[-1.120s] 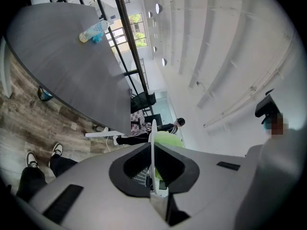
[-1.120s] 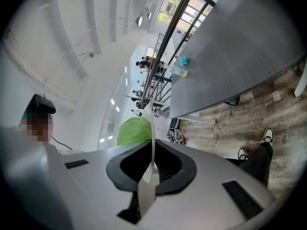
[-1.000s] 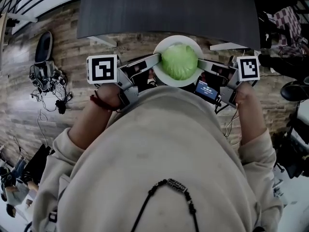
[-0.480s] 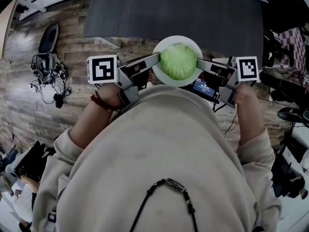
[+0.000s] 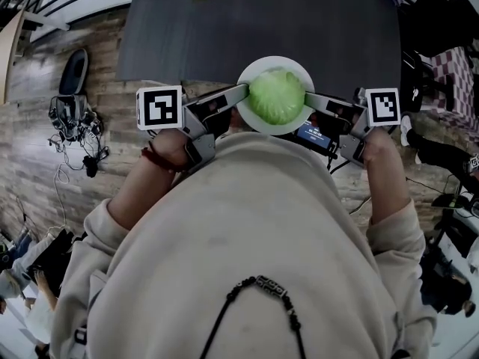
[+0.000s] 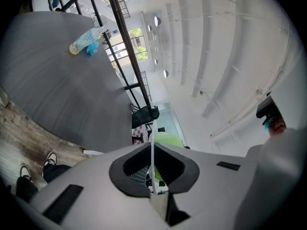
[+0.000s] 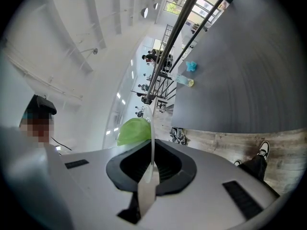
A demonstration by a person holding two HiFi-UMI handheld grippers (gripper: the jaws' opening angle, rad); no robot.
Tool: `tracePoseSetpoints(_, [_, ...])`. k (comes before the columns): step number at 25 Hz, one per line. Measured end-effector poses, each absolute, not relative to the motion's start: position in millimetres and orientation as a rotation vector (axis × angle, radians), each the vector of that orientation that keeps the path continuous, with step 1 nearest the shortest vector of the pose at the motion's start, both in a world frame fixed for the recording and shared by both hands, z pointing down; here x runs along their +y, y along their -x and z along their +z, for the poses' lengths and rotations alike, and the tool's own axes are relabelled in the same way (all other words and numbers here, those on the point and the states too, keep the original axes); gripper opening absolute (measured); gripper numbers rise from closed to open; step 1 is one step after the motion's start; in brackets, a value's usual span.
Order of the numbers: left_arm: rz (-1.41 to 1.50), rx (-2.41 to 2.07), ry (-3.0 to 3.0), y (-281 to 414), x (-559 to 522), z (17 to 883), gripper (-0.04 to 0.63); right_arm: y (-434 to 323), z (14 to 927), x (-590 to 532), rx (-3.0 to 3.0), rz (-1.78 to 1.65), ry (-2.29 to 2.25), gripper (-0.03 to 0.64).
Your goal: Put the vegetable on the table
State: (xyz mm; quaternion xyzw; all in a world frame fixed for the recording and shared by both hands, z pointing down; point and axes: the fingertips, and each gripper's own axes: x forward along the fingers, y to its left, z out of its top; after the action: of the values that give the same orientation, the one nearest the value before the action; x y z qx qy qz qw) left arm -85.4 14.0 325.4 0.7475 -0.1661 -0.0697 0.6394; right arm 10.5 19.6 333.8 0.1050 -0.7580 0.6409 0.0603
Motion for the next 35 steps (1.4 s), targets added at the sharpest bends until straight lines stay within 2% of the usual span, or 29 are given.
tracePoseSetpoints(7, [-0.126, -0.391, -1.673, 14, -27, 326, 0.02, -82, 337, -21, -2.282, 1.996, -0.297, 0.031])
tracePoseSetpoints(13, [-0.067, -0.401, -1.674, -12, -32, 328, 0.021, -107, 347, -25, -2.258, 2.036, -0.272, 0.029])
tracePoseSetpoints(24, [0.0, -0.393, -1.659, -22, -40, 341, 0.021, -117, 361, -30, -2.267, 2.07, -0.3, 0.026])
tracePoseSetpoints(35, [0.031, -0.232, -1.717, -24, -76, 334, 0.021, -116, 345, -51, -2.303, 2.074, -0.533, 0.026])
